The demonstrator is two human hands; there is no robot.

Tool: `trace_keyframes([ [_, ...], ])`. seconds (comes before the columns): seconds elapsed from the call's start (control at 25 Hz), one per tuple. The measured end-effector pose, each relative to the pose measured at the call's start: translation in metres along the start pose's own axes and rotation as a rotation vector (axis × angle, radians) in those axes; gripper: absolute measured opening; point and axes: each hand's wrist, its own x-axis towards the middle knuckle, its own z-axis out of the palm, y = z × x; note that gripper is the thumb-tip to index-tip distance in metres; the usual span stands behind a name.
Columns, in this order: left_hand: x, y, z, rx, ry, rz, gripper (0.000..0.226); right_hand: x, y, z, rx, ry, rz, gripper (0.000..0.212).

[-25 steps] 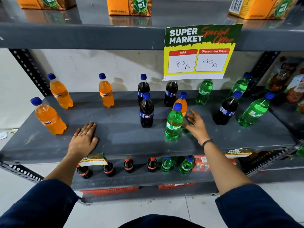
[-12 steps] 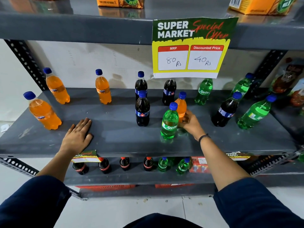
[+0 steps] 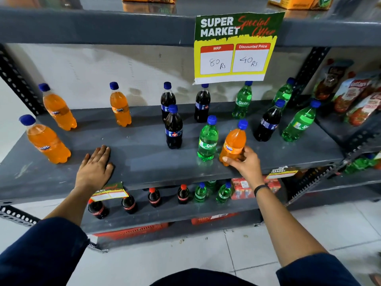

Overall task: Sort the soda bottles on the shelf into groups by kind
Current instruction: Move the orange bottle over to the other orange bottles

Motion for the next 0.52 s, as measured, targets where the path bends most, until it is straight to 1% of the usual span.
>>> trace_keyframes([
  [0.08,-0.001,0.002,-0.001,-0.012,-0.006,0.008,0.055,-0.024,-0.006,0.009,-0.003,0.017,-0.006,0.048],
  [0.2,-0.003,0.002,-0.005,-0.017,-0.019,0.012,0.055,-0.055,-0.018,0.036,0.019,-0.002,0.018,0.046],
  [0.4,-0.005,0.005,-0.006,-0.029,-0.008,0.025,0.055,-0.071,-0.061,0.110,0.024,-0.141,-0.043,0.048],
  [0.52,-0.005,0.003,-0.008,-0.048,0.018,0.027,0.054,-0.058,-0.089,0.168,0.026,-0.205,-0.060,0.056],
])
